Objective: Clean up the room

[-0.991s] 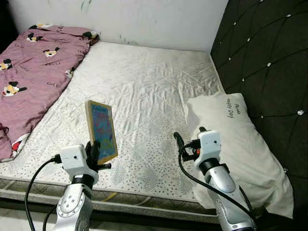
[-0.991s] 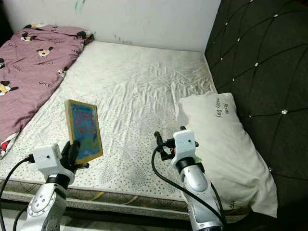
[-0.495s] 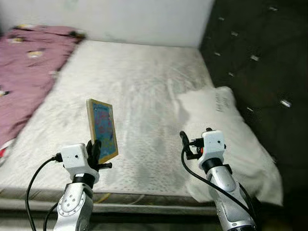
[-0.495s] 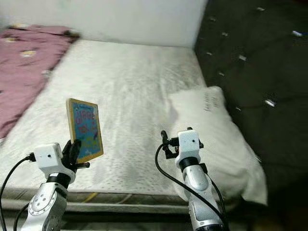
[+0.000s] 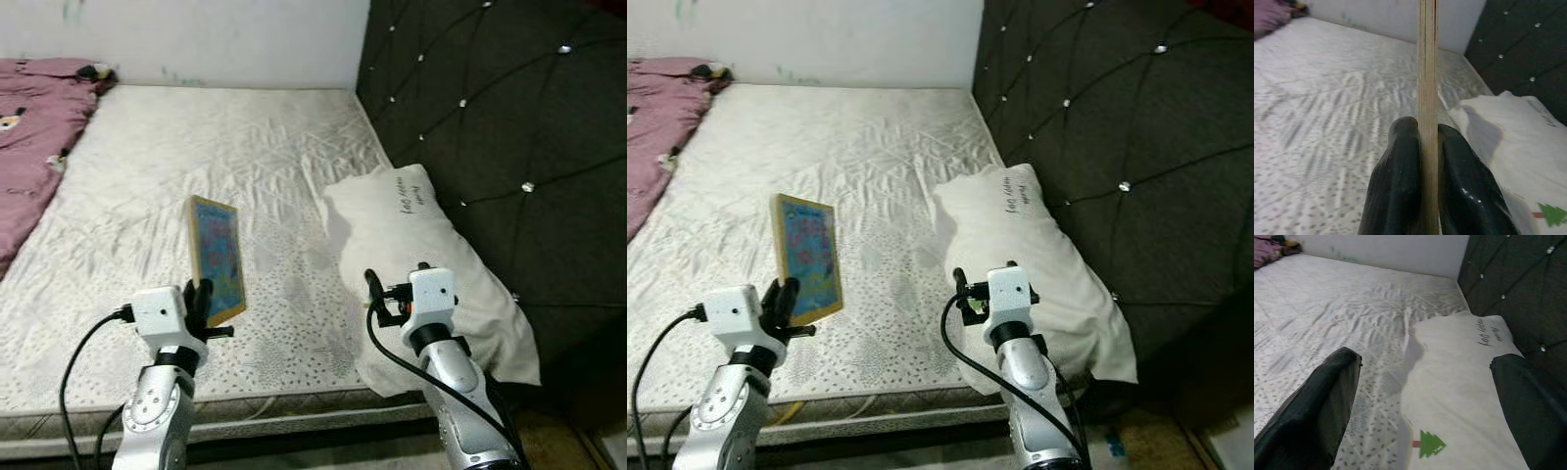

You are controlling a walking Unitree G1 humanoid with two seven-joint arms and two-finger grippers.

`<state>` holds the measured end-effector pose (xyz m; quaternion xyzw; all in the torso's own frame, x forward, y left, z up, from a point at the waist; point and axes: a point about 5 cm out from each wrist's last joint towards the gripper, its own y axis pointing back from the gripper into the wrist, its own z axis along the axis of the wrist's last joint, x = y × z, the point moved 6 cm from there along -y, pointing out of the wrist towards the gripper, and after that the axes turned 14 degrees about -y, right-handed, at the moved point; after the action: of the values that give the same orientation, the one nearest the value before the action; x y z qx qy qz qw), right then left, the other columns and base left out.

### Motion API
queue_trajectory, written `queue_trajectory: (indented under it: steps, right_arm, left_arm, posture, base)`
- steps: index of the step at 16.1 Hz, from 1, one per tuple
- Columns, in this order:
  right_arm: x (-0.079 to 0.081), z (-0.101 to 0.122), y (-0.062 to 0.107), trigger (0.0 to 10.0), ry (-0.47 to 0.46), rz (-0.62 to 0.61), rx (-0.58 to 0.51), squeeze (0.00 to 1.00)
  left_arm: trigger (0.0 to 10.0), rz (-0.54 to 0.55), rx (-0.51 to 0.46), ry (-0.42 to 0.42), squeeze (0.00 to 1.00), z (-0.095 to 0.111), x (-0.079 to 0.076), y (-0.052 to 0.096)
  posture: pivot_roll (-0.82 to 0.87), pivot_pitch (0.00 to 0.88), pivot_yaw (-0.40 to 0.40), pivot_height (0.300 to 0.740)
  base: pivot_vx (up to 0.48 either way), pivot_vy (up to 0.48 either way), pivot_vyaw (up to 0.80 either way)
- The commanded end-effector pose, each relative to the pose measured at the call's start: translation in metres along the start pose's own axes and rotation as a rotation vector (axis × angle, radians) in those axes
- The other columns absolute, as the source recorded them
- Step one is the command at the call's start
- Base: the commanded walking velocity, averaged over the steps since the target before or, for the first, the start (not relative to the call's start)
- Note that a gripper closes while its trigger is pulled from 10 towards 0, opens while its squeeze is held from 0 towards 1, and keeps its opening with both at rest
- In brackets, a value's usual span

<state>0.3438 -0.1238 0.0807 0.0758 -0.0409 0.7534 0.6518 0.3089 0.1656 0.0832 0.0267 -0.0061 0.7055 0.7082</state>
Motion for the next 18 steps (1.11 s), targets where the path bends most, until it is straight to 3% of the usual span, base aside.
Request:
queue_trajectory:
  steps: [1, 4, 15, 18]
  right_arm:
    - [-0.0007, 0.0009, 0.0005, 10.0, 0.005, 0.002, -0.006, 0.00]
    - [-0.0002, 0.0017, 0.0006, 10.0, 0.004, 0.008, -0.012, 0.00]
    - [0.0033, -0.0019, 0.0019, 10.0, -0.009, 0.030, 0.001, 0.00]
    - [0.0050, -0.0037, 0.0025, 10.0, -0.012, 0.043, 0.008, 0.00]
  left_arm:
    - [10.0, -0.005, -0.028, 0.000, 0.00, 0.0061, -0.0025, -0.0015]
    - [10.0, -0.005, -0.030, 0.001, 0.00, 0.0063, -0.0037, -0.0027]
    - [10.0, -0.011, -0.011, -0.014, 0.00, 0.0020, -0.0062, -0.0045]
    - [10.0, -0.007, -0.010, -0.010, 0.00, 0.0016, -0.0068, -0.0042]
  posture:
    - [0.02, 0.056, -0.039, 0.740]
    - [0.02, 0.052, -0.041, 0.740]
    - [0.02, 0.047, -0.035, 0.630]
    - [0.02, 0.044, -0.038, 0.626]
  base:
    - [0.000, 0.000, 0.00]
    - [0.000, 0.000, 0.00]
    - [0.000, 0.000, 0.00]
    - [0.000, 0.000, 0.00]
